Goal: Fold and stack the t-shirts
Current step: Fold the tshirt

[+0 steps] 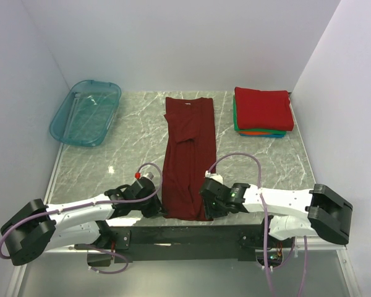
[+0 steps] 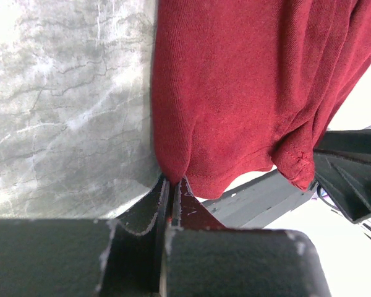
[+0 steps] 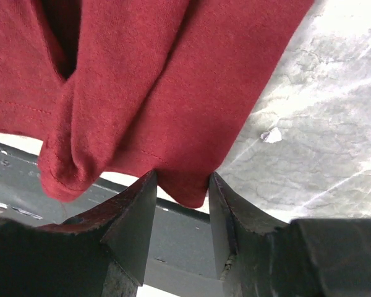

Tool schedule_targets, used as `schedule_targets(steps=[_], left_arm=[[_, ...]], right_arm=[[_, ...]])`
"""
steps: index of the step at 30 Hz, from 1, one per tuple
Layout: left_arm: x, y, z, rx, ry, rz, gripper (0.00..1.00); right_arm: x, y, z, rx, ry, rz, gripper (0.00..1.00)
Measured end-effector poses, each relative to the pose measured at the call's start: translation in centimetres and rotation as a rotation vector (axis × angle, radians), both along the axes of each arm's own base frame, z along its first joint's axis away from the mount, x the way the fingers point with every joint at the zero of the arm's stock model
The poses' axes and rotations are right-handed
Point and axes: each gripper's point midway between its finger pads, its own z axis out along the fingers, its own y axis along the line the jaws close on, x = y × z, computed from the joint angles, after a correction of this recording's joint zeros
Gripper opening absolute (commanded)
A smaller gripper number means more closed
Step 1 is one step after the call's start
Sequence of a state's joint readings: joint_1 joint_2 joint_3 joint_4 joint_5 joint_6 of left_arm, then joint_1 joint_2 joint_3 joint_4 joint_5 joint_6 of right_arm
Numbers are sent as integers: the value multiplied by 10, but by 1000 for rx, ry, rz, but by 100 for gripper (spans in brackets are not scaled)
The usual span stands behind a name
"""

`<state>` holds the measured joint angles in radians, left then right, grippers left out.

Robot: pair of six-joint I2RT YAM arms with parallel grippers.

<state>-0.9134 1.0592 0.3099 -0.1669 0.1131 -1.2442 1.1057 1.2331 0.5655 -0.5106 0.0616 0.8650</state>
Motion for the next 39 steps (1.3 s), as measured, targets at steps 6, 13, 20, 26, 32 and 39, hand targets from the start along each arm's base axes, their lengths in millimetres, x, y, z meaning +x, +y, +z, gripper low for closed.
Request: schedule_targets(steps=[6,13,20,26,32,39], left_arm=[[0,0,0,-2,0,1,0],[-1,1,0,2,4,2,0],[-5,5,0,-3,9,6,0],[-7,6,0,-18,14,11,0],[-12,8,0,-33,22,11,0],[-15,12,0,-36,20,11,0]], right_arm=[[1,0,-1,-3,5,-35,11],[-10,-17,1,15,19,-75,6],[-25,-23,-2,98,52,-76,14],[-28,-21,-2,126,66,-81,24],[-30,-25,0,98,68,-66,31],[-17,-15,36,136,-27,40,42]])
